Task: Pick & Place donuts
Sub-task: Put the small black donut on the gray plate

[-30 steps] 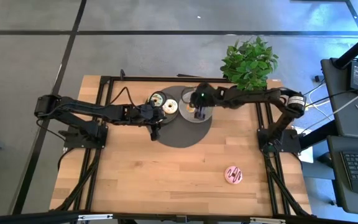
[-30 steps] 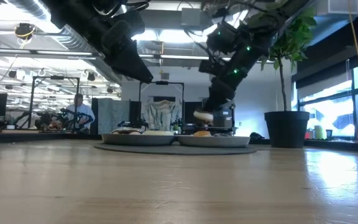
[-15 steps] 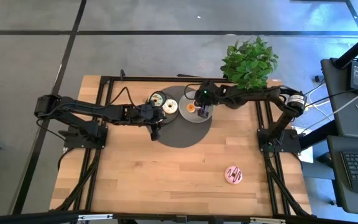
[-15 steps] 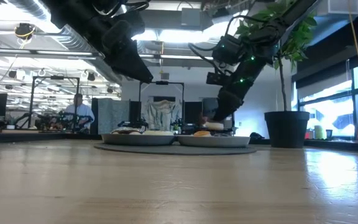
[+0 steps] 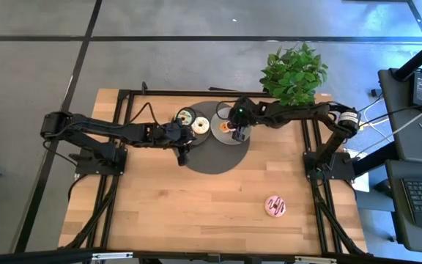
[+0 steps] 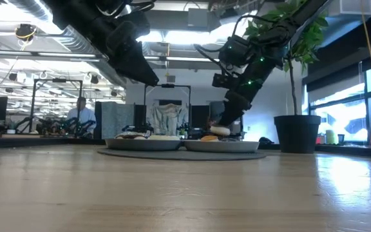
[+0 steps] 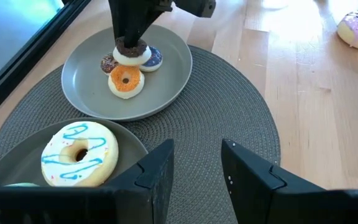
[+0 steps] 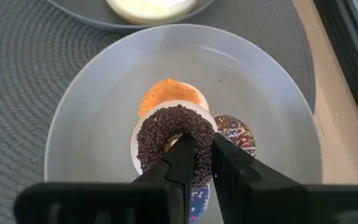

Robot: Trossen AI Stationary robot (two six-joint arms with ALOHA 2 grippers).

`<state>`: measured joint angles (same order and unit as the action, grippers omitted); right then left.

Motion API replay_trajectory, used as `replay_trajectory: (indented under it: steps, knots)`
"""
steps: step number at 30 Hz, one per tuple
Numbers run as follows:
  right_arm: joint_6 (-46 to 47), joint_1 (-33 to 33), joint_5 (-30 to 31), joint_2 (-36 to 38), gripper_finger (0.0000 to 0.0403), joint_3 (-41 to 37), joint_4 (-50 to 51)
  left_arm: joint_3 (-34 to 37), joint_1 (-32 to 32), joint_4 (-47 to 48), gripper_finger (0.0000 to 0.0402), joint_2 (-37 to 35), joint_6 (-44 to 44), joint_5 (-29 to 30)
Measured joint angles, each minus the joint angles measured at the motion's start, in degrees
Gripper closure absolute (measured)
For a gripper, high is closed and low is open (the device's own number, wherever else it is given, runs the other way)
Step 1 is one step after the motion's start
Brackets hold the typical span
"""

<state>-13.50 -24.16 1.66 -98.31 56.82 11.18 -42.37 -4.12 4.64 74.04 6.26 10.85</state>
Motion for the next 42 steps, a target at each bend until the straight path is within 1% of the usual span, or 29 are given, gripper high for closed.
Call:
replay_trajectory:
  steps: [9,24,28,33,36,38,42]
  knots:
    - [0.76,-0.06,1.26,-2.10,0.0347,0.02,0.03,0.00,0.00,-0.15,0.0272,0.00,0.00,-0.01]
    - [0.92,-0.07,1.31,-2.13,0.0344,0.02,-0.16,0.00,0.00,-0.17,0.0272,0.00,0.02,0.00]
    - [0.80,-0.07,1.31,-2.11,0.0322,0.02,-0.12,0.00,0.00,-0.16,0.0272,0.00,0.00,0.00]
    - [0.37,-0.09,1.33,-2.11,0.0277,0.02,-0.20,0.00,0.00,-0.17,0.0272,0.00,0.01,-0.02]
    - [0.95,-0.07,3.19,-2.09,0.0253,0.02,-0.43,0.00,0.00,-0.17,0.0272,0.00,0.00,-0.02]
    - [0.94,-0.07,4.58,-2.09,0.0242,0.02,-0.48,0.00,0.00,-0.17,0.0272,0.00,0.00,0.00]
    - [1.01,-0.09,4.74,-2.09,0.0231,0.02,-0.50,0.00,0.00,-0.25,0.0272,0.00,0.01,0.00]
